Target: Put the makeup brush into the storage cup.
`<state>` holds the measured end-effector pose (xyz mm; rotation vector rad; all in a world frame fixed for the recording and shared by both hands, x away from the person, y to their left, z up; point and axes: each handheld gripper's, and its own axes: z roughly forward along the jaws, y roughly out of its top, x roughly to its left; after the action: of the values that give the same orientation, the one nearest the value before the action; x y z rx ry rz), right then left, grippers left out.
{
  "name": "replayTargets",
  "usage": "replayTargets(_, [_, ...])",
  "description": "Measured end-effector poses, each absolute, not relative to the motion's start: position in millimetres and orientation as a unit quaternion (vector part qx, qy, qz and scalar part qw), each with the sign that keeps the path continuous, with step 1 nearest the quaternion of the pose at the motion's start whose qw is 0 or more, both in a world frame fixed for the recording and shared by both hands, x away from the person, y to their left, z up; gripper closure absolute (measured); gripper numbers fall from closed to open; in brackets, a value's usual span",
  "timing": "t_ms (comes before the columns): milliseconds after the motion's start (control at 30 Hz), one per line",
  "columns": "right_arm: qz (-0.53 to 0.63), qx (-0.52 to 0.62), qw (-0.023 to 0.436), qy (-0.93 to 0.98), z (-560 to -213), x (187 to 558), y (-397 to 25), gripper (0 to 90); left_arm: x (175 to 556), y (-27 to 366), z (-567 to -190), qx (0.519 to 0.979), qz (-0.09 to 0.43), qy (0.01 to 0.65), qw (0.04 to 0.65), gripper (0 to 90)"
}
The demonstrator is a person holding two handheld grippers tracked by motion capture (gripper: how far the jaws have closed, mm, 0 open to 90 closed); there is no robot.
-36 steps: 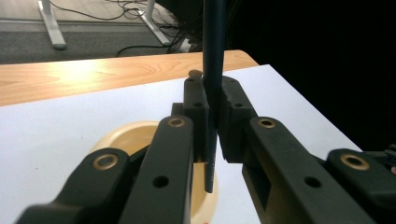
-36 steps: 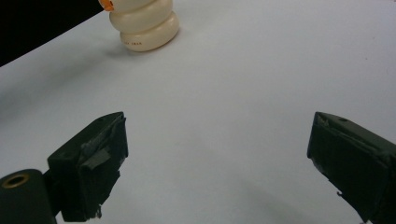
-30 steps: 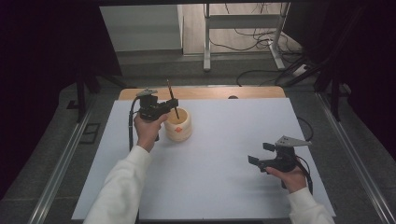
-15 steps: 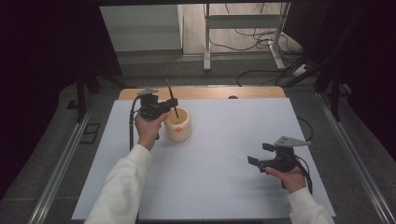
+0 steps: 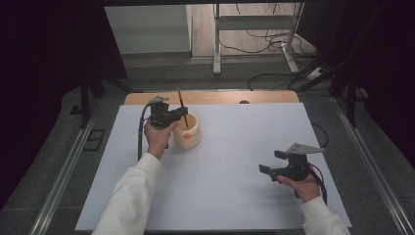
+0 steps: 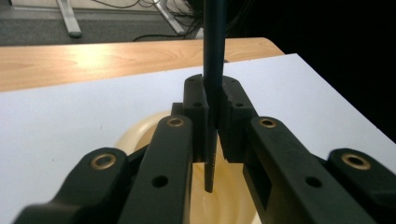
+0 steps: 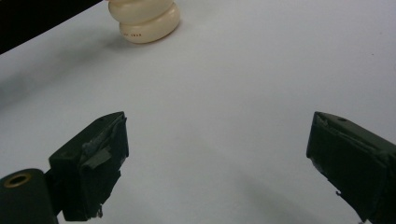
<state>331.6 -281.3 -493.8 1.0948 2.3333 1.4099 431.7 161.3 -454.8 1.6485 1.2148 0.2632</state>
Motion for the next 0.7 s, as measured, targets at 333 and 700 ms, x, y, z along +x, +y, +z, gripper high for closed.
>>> replayTargets(333, [0.476, 0.371, 0.102, 0.791, -494, 332, -281, 5.9, 432, 159, -467, 0.692, 0.106, 0.508, 0.502, 82.8])
replayTargets(700, [0.473, 0.368, 0.102, 0.794, -495, 332, -280, 6.0, 430, 157, -477, 0.695, 0.099, 0.510, 0.497, 82.5])
